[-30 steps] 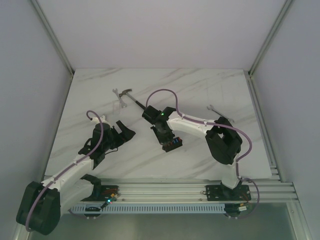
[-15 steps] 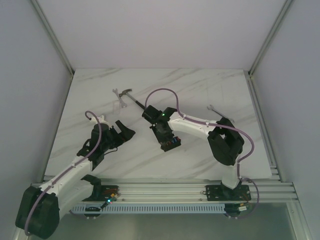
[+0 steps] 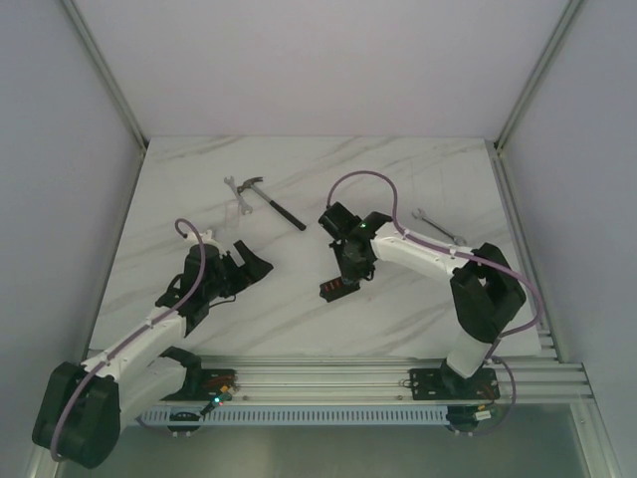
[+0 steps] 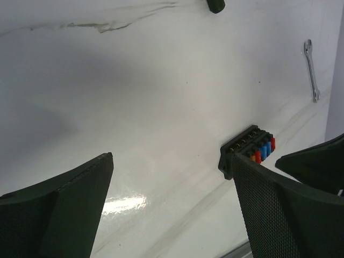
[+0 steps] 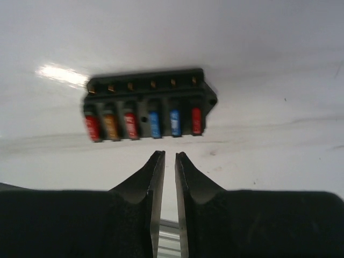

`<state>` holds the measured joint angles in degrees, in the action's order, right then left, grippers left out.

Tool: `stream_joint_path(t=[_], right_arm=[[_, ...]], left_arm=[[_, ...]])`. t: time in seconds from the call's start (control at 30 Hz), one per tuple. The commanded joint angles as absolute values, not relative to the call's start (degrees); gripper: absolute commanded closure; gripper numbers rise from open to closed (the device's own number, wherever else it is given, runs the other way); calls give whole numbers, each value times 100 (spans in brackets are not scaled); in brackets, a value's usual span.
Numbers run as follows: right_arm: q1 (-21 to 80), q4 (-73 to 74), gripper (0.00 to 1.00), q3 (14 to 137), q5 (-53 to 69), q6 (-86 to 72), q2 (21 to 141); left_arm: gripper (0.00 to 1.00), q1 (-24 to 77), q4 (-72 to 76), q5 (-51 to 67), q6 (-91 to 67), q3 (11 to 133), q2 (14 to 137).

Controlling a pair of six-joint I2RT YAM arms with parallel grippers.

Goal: Snap on the fuse box
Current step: Adjust the fuse box base at the center of the board.

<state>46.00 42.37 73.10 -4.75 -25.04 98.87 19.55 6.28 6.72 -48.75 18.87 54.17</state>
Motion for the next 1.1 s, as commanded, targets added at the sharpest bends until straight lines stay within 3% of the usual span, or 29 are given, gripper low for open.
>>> stream_joint_path(t=[0.0,0.33,0.6,0.83,1.07], right_arm=[[4440,4192,79,6783,-516,-2677,9670],[4207,3742,78,6190,-343,-2639,9830],[4192,3039,75,7012,-175,-2176,10590],[4192,2456,67,7716,45,-1819,11227],[4026,1739,54,7337,-94,-1521,10668]], left_arm=[[0,1925,597,813,-4766,2116,5512],[0,1925,593,615,-4747,2162,5618],[0,1865,-118,-96,-4462,2589,5708],[0,1508,-540,-733,-3997,3209,6153],[0,1153,-598,-1203,-3480,4222,7240]])
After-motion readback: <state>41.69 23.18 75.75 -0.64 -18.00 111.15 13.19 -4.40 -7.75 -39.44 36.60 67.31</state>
